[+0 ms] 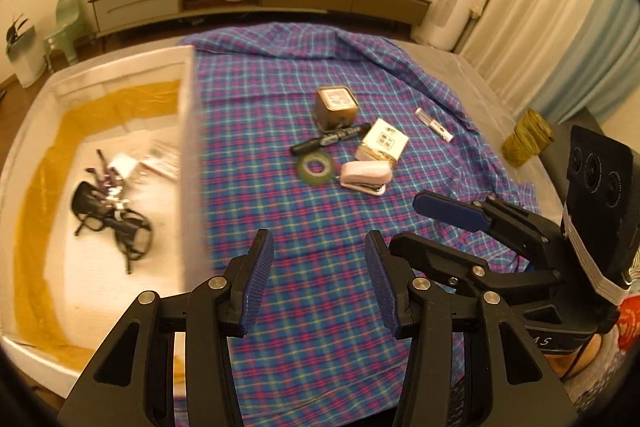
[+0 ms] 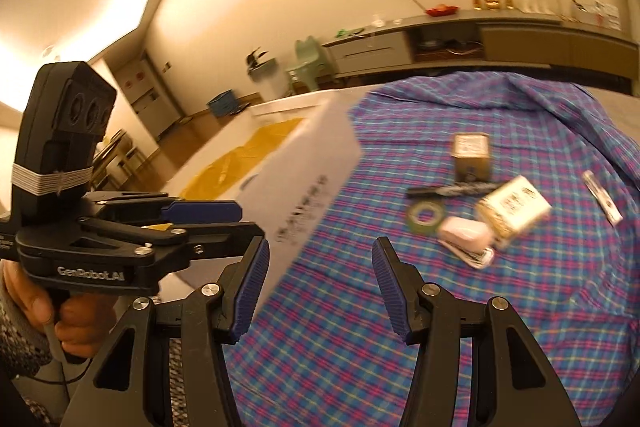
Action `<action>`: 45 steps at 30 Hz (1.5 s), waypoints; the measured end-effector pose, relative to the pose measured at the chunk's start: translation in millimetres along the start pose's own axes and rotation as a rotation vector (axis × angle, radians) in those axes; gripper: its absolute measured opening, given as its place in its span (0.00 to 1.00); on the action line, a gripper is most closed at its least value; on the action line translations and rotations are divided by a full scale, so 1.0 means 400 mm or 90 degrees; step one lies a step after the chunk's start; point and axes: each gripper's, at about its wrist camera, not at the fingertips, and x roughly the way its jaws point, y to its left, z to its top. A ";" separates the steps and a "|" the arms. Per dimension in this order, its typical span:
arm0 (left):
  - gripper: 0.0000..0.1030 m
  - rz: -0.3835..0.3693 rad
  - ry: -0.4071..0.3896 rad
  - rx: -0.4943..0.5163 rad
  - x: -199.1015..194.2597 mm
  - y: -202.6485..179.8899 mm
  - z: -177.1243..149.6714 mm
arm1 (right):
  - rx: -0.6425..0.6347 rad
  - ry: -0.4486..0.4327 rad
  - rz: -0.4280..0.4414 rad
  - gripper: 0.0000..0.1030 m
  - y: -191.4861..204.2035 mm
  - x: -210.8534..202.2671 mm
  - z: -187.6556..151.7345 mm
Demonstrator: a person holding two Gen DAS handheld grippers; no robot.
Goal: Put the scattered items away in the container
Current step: 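Move both open tools back over the plaid cloth toward remaining items, then grasp green tape roll with left tool while right tool grasps pink stapler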
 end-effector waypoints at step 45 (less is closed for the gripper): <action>0.48 0.130 0.014 -0.011 0.429 -0.026 0.108 | -0.083 0.121 -0.023 0.27 -0.290 0.190 0.000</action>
